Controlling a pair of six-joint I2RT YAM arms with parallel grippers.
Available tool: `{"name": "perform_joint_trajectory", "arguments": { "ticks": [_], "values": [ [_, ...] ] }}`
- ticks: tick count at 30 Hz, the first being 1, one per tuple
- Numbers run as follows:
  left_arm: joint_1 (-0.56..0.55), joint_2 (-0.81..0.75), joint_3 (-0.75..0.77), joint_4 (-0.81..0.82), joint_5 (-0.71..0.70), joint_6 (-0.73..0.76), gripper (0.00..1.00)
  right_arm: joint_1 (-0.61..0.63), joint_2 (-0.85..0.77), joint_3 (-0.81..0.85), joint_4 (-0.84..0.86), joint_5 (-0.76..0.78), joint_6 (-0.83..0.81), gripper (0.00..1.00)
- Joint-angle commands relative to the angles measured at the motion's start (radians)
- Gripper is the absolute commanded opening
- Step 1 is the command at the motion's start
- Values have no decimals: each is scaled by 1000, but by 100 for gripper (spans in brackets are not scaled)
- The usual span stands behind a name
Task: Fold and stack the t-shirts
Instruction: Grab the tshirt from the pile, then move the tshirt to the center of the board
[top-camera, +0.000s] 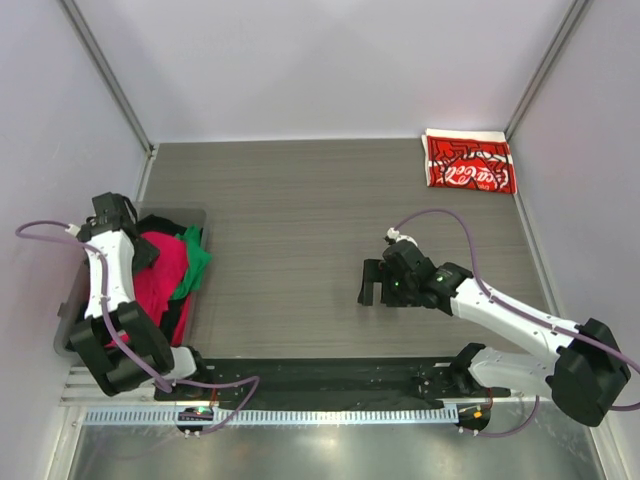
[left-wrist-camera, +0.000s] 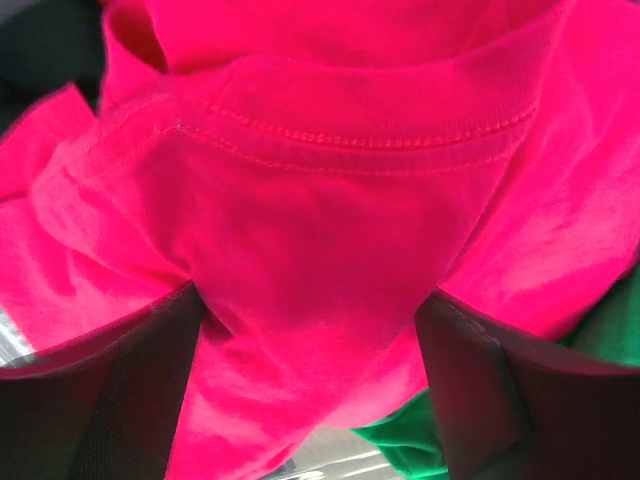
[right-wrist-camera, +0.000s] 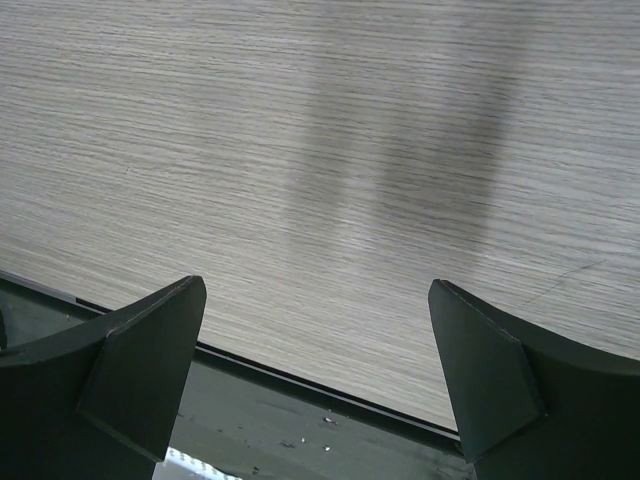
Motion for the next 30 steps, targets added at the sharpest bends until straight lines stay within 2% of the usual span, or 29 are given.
{"name": "perform_joint_trajectory", "arguments": {
  "ticks": [1,3,4,6,7,9,10,12,14,15,17,18,19,20,21,22,23,24,26,27,28,29,30],
  "values": [
    [6,-3,10,40,44,-9,66,5,-5,39,-12,21,-20,100],
    [5,-38,47,35,56,-9,47,5,-8,35,-11,24,-19,100],
    [2,-58,65,29,49,-13,30,5,-6,33,-11,24,-19,100],
    [-9,-96,148,-4,24,-19,19,5,1,32,-6,22,-11,100],
    [-29,-102,227,-21,-3,-22,10,5,4,32,-5,18,-11,100],
    [-53,-96,317,-79,-19,-48,1,5,12,35,0,16,-7,100],
    [-90,-87,405,-92,-28,-71,0,3,14,42,2,16,-8,99],
    [-144,-75,488,-109,-30,-93,0,6,15,55,2,13,-8,100],
    [-249,-58,612,-103,-24,-114,0,5,14,73,2,18,-14,100],
    [-341,-31,657,-89,-14,-113,0,5,8,99,-5,22,-17,100],
    [-423,8,807,-71,19,-104,0,5,1,133,-20,57,-30,100],
    [-534,35,870,-66,76,-92,0,5,-2,176,-43,74,-43,100],
    [-579,96,1006,-69,116,-79,0,5,-8,199,-54,91,-53,100],
    [-627,135,1080,-74,148,-66,0,5,-11,223,-67,108,-59,100],
    [-727,167,1154,-84,188,-35,0,5,-14,271,-93,155,-68,100],
    [-782,222,1279,-87,188,-12,0,5,-25,294,-109,178,-82,100],
    [-834,239,1323,-90,181,8,0,3,-32,317,-121,206,-85,100],
    [-903,246,1345,-81,179,19,0,3,-41,358,-152,256,-88,100],
    [-923,209,1264,-40,257,5,0,3,-75,398,-185,318,-89,100],
    [-922,179,1200,27,289,-4,0,3,-90,430,-213,341,-89,100],
    [-923,148,1050,61,324,-18,2,2,-104,444,-230,401,-88,100],
    [-923,76,970,118,334,-25,2,3,-142,466,-245,430,-85,100],
    [-923,44,887,144,340,-32,6,2,-161,472,-268,464,-83,100]
  ]
}}
